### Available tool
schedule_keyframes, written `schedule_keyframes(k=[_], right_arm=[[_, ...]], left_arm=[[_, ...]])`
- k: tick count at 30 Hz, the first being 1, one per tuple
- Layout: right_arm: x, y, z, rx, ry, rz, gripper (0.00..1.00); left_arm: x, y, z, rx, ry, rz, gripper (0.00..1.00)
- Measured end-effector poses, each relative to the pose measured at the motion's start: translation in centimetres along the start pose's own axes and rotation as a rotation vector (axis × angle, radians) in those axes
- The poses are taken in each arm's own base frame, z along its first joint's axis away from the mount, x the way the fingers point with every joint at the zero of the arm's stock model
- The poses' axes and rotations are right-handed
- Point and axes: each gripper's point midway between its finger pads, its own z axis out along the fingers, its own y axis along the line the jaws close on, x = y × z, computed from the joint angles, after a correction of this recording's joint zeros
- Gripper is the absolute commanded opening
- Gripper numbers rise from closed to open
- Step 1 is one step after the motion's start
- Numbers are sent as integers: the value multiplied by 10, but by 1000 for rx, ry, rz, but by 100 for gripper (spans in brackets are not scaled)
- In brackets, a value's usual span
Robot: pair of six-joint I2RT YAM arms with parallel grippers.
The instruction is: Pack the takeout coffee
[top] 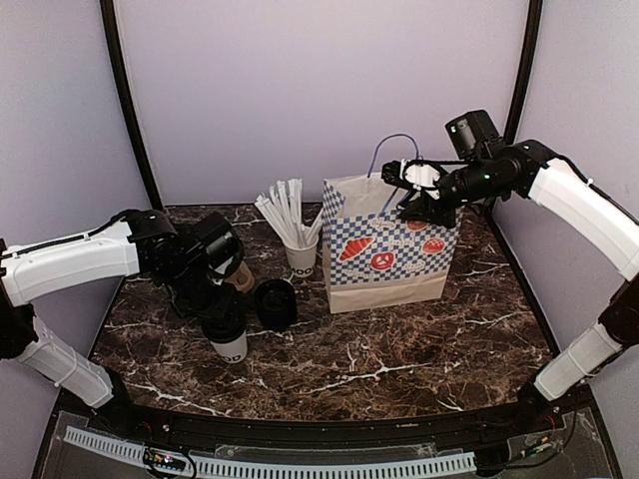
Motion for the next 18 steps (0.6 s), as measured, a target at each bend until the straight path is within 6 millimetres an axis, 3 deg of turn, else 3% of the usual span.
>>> schedule_keyframes(k=[4, 10, 15, 18], right_arm=[[0, 6, 0, -26, -7, -5, 0], [-2, 11, -2, -53, -22, -9, 0], [-8, 18, -18, -64, -45, -11, 0], [-11, 23, -32, -61, -58, -12, 0]], left_arm=[[1, -1, 3, 6, 4, 5, 43], [-5, -4, -6, 17, -14, 7, 58], [-18, -10, -23, 42, -54, 11, 71], [-20, -11, -25, 46, -59, 21, 96]])
